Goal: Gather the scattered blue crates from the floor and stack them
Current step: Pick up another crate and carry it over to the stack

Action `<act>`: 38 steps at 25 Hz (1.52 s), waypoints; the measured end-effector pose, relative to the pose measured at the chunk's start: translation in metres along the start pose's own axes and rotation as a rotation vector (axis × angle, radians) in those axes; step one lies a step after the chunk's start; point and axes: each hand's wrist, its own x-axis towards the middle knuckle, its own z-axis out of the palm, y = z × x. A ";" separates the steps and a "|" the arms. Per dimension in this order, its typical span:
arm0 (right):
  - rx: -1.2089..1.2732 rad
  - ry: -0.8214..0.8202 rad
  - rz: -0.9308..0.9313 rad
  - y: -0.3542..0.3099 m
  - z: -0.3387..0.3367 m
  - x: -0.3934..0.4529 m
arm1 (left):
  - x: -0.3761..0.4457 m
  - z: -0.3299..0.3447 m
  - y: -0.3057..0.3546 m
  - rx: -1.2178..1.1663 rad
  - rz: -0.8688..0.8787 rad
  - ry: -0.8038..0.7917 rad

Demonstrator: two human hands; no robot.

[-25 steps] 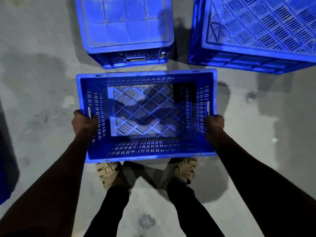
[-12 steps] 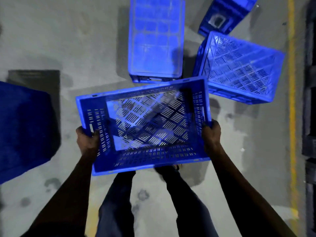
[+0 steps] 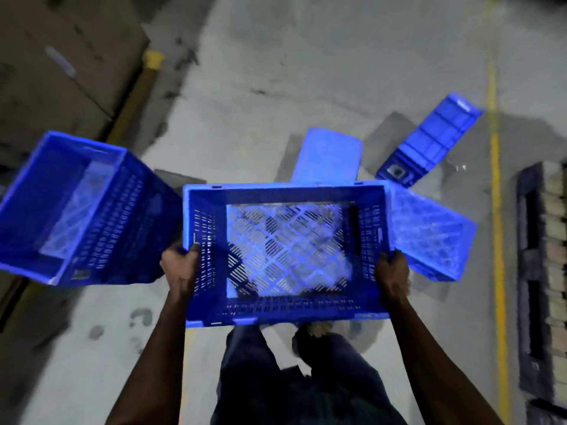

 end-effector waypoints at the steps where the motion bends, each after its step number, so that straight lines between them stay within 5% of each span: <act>1: -0.003 -0.007 -0.044 -0.018 -0.008 -0.007 | -0.007 -0.017 0.007 -0.043 0.010 0.043; 7: -0.062 0.017 -0.473 -0.116 -0.010 -0.042 | -0.015 -0.095 -0.010 -0.220 -0.031 0.239; 18: -0.090 -0.011 -0.738 -0.249 0.115 -0.133 | 0.031 -0.216 -0.071 -0.425 -0.180 0.494; 38: -0.217 -0.646 -1.078 -0.535 0.421 -0.201 | 0.158 -0.283 -0.088 -0.620 -0.601 1.074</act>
